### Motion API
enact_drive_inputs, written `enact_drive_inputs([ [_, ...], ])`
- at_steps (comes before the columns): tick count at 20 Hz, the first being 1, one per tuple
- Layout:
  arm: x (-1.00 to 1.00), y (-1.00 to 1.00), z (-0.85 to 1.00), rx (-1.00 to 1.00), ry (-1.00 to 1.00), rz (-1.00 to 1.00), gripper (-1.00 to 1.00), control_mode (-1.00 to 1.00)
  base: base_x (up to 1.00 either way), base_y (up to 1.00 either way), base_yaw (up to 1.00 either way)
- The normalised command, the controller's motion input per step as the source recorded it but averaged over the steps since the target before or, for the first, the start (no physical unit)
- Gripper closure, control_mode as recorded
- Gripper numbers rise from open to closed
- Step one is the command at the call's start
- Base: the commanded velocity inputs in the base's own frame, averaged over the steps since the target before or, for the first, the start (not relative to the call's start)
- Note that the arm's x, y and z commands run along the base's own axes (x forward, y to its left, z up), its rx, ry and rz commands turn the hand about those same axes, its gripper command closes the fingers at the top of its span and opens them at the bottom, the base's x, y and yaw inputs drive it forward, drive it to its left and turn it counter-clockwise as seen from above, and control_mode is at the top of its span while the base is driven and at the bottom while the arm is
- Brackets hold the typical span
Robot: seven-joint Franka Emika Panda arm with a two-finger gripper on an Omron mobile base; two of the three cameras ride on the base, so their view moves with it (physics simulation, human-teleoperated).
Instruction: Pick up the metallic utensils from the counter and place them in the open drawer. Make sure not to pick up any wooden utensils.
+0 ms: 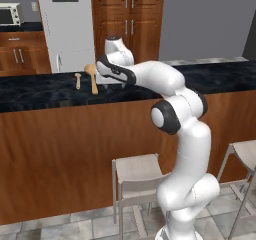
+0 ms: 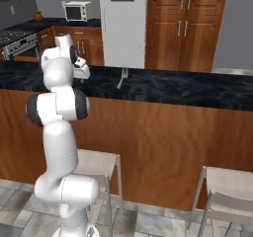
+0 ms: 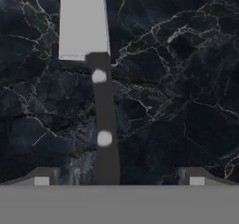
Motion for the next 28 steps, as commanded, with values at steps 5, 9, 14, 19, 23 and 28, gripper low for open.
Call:
enact_drive_inputs([
  [5, 0.24, 0.0, -0.34, 0.0, 0.07, 0.0, 1.0, -1.0, 0.0, 0.0, 0.0],
  [9, 0.67, 0.07, -0.38, 0.0, 0.07, 0.0, 1.0, -1.0, 0.0, 0.0, 0.0],
  [14, 0.78, 0.0, -0.22, 0.0, 0.08, 0.0, 1.0, -1.0, 0.0, 0.0, 0.0],
  [19, 0.54, 0.0, -0.15, 0.0, 0.11, 0.0, 1.0, -1.0, 0.0, 0.0, 0.0],
  [23, -0.34, -0.22, 0.05, 0.0, 0.02, 0.0, 1.0, -1.0, 0.0, 0.0, 0.0],
  [28, -0.96, -0.7, 0.05, -0.04, -0.28, 0.0, 1.0, -1.0, 0.0, 0.0, 0.0],
])
